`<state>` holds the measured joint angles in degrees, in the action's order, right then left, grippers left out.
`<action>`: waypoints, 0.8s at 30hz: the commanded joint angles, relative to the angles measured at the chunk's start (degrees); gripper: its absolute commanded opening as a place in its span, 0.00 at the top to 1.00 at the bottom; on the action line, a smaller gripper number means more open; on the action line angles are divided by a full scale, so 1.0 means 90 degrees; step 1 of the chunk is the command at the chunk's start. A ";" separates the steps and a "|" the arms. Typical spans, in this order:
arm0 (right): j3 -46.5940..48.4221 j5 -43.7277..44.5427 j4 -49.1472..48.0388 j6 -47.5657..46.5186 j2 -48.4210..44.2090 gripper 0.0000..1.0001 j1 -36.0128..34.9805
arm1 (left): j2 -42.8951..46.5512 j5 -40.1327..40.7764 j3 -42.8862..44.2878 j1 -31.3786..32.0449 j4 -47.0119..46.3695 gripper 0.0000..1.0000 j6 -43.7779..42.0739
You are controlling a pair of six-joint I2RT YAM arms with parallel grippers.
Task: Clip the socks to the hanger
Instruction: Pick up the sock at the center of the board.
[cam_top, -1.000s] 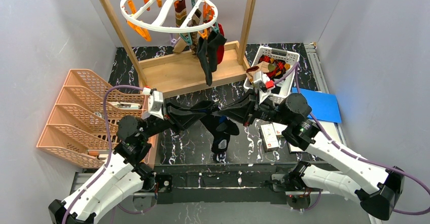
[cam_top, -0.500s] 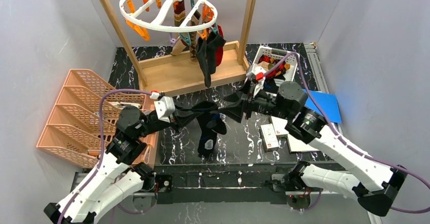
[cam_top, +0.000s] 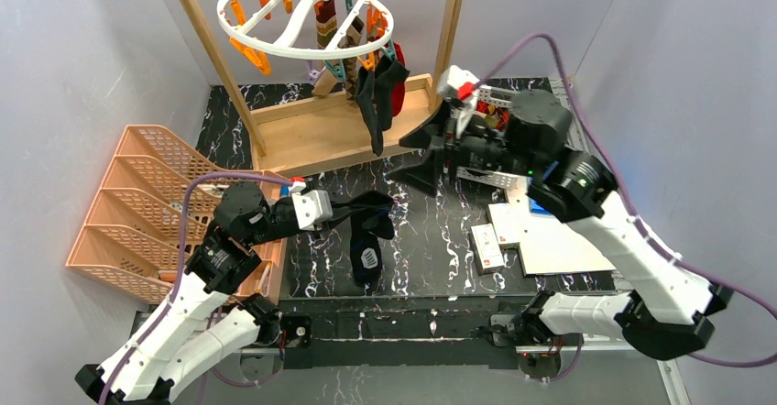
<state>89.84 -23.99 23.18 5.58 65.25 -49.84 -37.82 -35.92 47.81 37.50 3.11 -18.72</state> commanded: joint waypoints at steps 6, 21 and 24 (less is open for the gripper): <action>0.0788 -0.0158 0.1395 -0.0157 0.0910 0.25 -0.0125 | -0.0013 -0.0145 0.0247 0.0033 0.0128 1.00 -0.0157; 0.1151 0.0494 0.2090 -0.0291 0.1362 0.33 -0.0494 | -0.0065 -0.0172 0.0277 0.0040 0.0103 1.00 -0.0115; 0.1186 0.0585 0.2117 -0.0295 0.1428 0.34 -0.0582 | -0.0062 -0.0169 0.0292 0.0035 0.0106 1.00 -0.0107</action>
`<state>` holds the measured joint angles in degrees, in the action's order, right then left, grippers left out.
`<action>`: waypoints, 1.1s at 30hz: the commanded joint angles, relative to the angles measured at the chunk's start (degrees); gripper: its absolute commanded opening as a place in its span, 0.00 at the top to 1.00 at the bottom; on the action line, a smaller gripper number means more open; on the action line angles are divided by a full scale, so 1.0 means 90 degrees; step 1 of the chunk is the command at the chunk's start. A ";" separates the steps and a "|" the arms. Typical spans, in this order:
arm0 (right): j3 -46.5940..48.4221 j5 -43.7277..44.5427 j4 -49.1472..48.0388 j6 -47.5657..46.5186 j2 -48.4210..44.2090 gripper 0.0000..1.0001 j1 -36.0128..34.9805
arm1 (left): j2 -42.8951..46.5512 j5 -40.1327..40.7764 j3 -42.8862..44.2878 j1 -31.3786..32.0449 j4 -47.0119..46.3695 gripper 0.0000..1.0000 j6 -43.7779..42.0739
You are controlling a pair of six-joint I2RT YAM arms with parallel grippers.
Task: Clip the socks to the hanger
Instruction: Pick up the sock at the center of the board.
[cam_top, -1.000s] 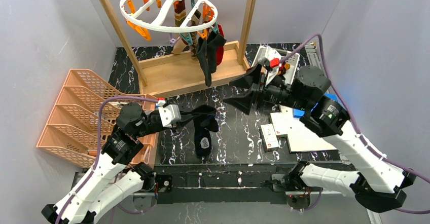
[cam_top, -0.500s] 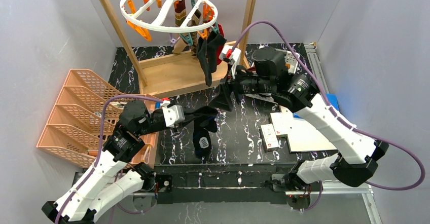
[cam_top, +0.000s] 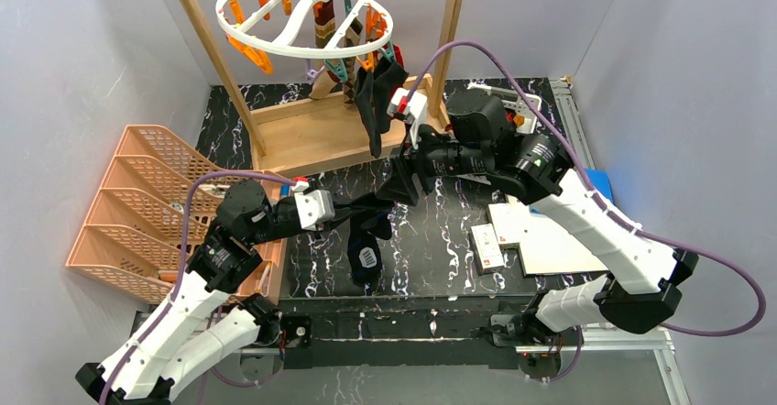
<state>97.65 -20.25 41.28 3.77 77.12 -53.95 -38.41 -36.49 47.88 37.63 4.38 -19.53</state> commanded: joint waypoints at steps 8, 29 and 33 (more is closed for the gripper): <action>0.0395 0.0367 0.0238 -0.0094 0.0294 0.38 -0.0299 | 0.0029 -0.0077 0.0265 0.0019 -0.0047 1.00 -0.0027; 0.1042 0.1802 0.0273 0.0149 0.0413 0.99 -0.0694 | 0.0115 0.0843 0.0166 0.0017 -0.0443 0.56 0.0278; 0.0825 0.2048 -0.0027 0.0360 0.0282 0.99 -0.0695 | 0.0207 0.1765 0.0135 0.0012 -0.1041 0.55 0.0836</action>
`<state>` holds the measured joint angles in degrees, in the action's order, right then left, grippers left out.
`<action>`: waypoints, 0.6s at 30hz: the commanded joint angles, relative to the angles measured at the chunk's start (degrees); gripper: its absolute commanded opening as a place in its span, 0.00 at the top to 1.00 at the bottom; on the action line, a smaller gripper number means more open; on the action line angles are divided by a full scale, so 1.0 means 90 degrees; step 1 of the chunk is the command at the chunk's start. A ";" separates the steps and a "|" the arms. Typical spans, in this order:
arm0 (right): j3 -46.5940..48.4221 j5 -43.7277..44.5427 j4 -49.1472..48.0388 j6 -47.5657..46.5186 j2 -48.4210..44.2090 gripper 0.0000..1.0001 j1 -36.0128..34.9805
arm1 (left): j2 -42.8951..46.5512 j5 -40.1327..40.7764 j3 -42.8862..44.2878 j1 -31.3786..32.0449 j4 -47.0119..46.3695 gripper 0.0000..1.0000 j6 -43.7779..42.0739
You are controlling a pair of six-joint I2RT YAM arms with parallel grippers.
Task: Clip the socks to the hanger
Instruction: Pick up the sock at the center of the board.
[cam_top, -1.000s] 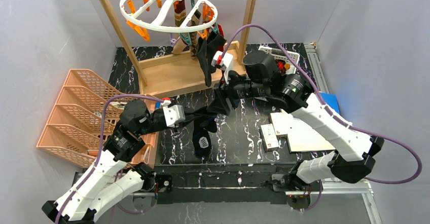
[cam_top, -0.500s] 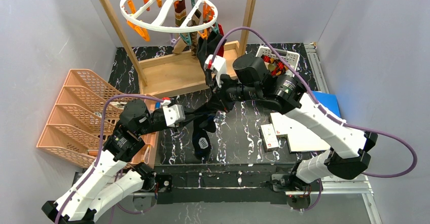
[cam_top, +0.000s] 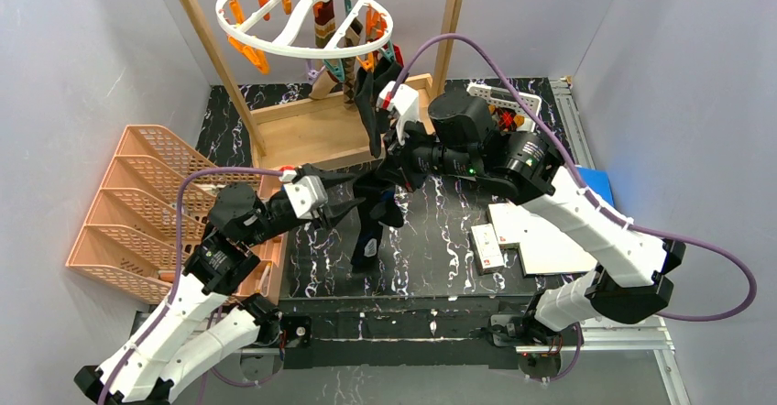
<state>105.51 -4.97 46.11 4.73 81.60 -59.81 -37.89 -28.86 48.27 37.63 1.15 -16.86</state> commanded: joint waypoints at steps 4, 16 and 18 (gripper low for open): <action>-0.0312 0.0707 -0.1035 0.0623 -0.0360 0.99 -0.0038 | 0.0246 0.1350 0.0109 0.0013 -0.1100 0.49 0.1016; -0.0806 0.1736 -0.1343 0.1595 -0.0566 0.99 -0.0044 | 0.1080 0.3498 -0.0499 0.0020 -0.1580 0.02 0.3271; -0.0991 0.1749 -0.1419 0.1672 -0.0656 0.99 -0.0042 | 0.1151 0.3418 -0.0536 0.0026 -0.1547 0.02 0.3460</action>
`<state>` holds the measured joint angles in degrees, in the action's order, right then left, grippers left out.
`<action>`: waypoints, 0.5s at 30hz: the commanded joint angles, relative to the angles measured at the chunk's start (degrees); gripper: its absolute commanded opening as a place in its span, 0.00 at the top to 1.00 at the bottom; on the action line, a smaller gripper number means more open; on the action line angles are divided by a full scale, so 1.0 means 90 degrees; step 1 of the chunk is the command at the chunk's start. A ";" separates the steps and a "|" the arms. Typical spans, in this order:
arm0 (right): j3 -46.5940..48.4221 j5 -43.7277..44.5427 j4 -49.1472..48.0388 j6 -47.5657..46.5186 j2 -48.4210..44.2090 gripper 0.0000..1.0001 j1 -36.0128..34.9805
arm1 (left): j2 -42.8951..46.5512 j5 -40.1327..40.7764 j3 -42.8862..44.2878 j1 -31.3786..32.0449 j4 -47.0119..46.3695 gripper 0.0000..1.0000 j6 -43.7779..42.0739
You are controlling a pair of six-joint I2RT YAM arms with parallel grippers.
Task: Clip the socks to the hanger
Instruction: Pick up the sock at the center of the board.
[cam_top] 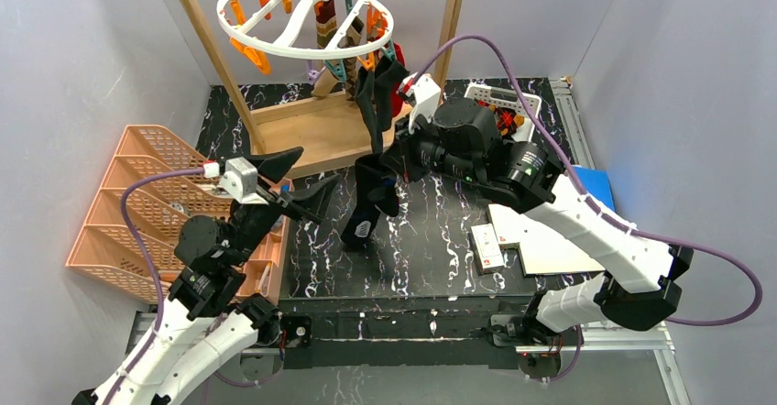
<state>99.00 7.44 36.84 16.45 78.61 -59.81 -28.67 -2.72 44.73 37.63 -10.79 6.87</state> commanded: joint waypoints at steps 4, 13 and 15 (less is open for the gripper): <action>-0.0570 0.0360 -0.0591 0.0471 -0.0483 0.99 -0.0044 | -0.0252 0.0130 0.0336 0.0018 0.0380 0.02 0.1119; -0.0675 0.0289 -0.0691 0.0521 -0.0501 0.99 -0.0044 | -0.1323 -0.0683 0.1270 0.0024 0.1245 0.01 0.1622; -0.0673 0.0265 -0.0714 0.0533 -0.0498 0.99 -0.0044 | -0.1449 -0.0796 0.1328 0.0021 0.1410 0.02 0.1697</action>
<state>92.95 9.30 34.20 20.27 75.94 -59.81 -40.71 -6.52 54.22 37.63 -1.61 19.27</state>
